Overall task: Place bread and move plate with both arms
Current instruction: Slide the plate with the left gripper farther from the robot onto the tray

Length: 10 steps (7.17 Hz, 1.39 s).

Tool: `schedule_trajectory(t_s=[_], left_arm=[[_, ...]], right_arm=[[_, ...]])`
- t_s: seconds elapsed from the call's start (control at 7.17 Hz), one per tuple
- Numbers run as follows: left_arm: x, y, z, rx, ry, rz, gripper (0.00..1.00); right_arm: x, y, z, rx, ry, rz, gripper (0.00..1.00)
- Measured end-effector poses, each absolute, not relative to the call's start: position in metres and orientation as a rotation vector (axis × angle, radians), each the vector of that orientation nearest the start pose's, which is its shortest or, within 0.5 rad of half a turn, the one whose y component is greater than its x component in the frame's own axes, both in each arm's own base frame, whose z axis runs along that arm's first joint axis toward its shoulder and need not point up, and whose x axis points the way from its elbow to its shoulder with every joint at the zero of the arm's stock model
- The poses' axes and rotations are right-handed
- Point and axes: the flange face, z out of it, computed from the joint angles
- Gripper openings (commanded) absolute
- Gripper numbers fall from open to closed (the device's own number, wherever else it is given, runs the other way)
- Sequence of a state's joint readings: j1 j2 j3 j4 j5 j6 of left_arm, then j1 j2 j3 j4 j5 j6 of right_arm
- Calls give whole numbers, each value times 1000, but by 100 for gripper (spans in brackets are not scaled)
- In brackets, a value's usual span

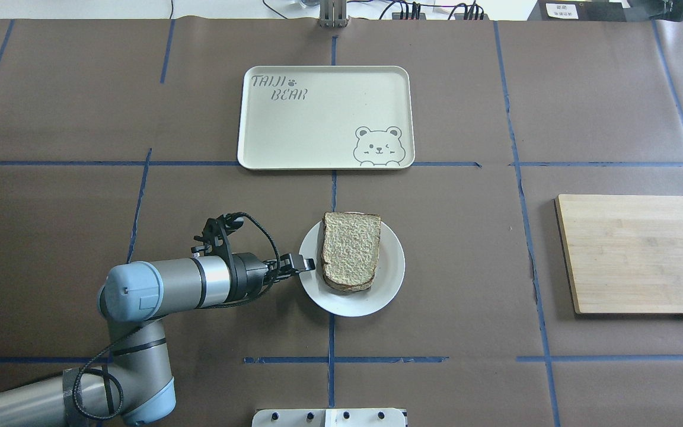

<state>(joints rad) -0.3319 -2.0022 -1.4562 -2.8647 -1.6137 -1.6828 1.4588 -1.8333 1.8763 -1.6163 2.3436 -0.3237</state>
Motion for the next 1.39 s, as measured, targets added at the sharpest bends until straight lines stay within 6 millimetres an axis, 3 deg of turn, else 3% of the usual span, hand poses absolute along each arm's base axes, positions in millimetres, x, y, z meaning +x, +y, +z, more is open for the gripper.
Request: schedule_trajectory(t_s=[0.42, 0.56, 0.7, 0.98, 1.39], left_arm=[[577, -330, 319, 138, 1616, -302, 29], [578, -329, 319, 138, 1617, -301, 24], [579, -328, 318, 135, 1617, -298, 10], [582, -324, 312, 131, 1628, -292, 0], [572, -325, 299, 134, 1705, -295, 0]], right_arm=[[21, -386, 628, 80, -774, -412, 100], [21, -386, 628, 79, -774, -412, 100], [21, -386, 628, 78, -774, -412, 100], [21, -386, 628, 79, -773, -411, 100], [21, -386, 628, 79, -774, -412, 100]])
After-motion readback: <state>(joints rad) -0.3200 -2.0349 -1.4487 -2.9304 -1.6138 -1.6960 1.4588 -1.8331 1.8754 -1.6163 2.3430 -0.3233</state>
